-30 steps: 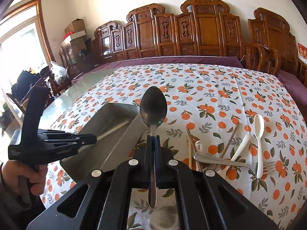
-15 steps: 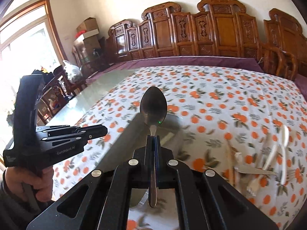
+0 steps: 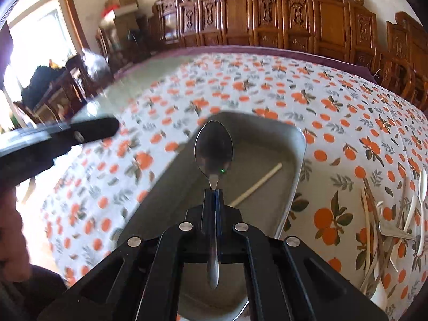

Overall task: Organize utensils
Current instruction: 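Lower the metal spoon into the tray and open the right tool, then grasp a metal spoon with the left tool while the right tool grasps a white plastic spoon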

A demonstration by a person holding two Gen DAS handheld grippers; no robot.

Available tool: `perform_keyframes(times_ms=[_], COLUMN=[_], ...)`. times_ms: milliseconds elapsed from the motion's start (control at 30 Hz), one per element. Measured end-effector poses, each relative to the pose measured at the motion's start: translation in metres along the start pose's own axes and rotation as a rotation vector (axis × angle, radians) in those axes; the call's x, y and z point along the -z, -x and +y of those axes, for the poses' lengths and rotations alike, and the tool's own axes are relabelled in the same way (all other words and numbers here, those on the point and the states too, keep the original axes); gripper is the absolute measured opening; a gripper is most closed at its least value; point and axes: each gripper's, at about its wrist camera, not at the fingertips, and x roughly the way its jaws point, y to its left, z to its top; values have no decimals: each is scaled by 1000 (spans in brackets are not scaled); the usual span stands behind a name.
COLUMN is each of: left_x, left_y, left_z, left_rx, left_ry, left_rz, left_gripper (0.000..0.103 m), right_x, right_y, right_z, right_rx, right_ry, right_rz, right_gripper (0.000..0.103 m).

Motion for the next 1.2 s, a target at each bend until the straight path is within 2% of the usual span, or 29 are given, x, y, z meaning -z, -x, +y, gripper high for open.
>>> perform_keyframes(times_ms=[333, 500, 633, 700, 867, 1067, 1167, 1200], left_x=[1, 1, 2, 2, 3, 6, 10, 11], left_y=[-1, -3, -3, -2, 1, -1, -1, -1], left_z=[-2, -8, -16, -23, -44, -75, -91, -95], left_rx=[1, 6, 13, 23, 55, 112, 129, 132], left_ry=[-4, -17, -31, -45, -78, -121, -147, -154], left_rz=[4, 6, 4, -3, -11, -4, -9, -9], left_gripper=[4, 4, 6, 17, 30, 31, 51, 51], right_x=[6, 7, 10, 12, 22, 37, 46, 49], right_y=[-13, -6, 17, 33, 79, 120, 129, 132], right_z=[-9, -14, -22, -30, -67, -120, -143, -152], right_rx=[19, -3, -15, -12, 34, 144, 187, 199], right_ry=[-3, -6, 6, 3, -16, -46, -72, -85], right_rz=[52, 31, -11, -35, -88, -124, -127, -130], right_gripper=[4, 4, 4, 5, 4, 5, 4, 4])
